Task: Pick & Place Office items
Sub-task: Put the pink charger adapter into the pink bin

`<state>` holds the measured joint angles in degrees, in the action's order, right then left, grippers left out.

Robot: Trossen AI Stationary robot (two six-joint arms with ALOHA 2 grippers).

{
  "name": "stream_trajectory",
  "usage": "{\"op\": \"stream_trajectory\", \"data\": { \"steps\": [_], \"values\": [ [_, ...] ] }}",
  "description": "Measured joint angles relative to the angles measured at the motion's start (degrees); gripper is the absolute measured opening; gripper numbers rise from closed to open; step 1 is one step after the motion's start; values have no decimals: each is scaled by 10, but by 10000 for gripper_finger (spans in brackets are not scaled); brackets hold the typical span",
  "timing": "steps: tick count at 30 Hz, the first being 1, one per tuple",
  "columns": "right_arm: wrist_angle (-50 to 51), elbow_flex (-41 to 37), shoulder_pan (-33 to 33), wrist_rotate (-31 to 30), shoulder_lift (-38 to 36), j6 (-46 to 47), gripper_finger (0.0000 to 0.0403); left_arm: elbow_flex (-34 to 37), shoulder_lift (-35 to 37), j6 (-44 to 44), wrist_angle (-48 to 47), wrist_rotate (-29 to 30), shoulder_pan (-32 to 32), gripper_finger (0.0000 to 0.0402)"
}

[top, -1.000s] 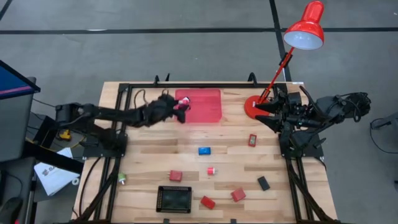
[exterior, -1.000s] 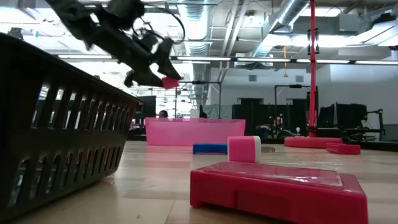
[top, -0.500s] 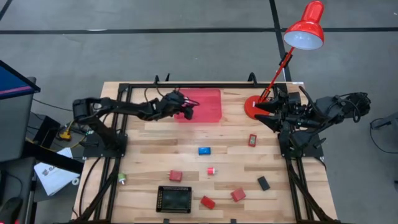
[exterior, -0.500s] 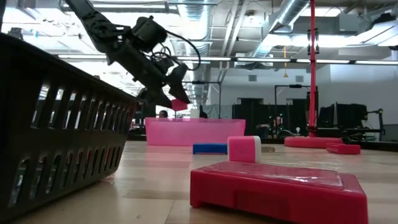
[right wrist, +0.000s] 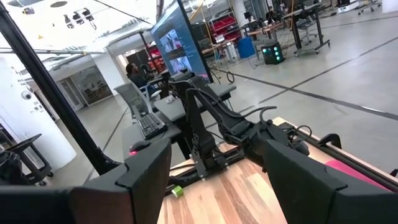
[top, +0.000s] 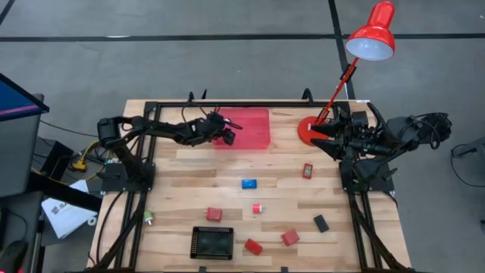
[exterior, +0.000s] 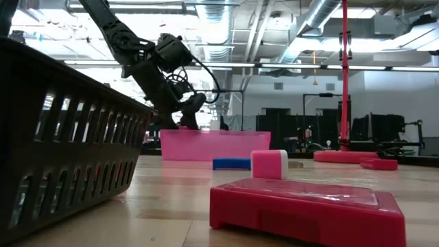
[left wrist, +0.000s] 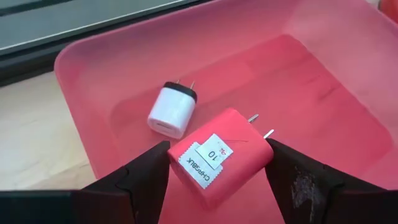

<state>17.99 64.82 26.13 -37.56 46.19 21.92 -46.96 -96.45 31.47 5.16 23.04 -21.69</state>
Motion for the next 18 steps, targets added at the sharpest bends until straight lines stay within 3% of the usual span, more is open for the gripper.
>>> {"op": "stream_trajectory", "data": {
  "steps": [18],
  "values": [
    [-1, 0, 0, 0, 0, 0, 249, 0, 0, 3, 20, -5, -2, 259]
  ]
}}
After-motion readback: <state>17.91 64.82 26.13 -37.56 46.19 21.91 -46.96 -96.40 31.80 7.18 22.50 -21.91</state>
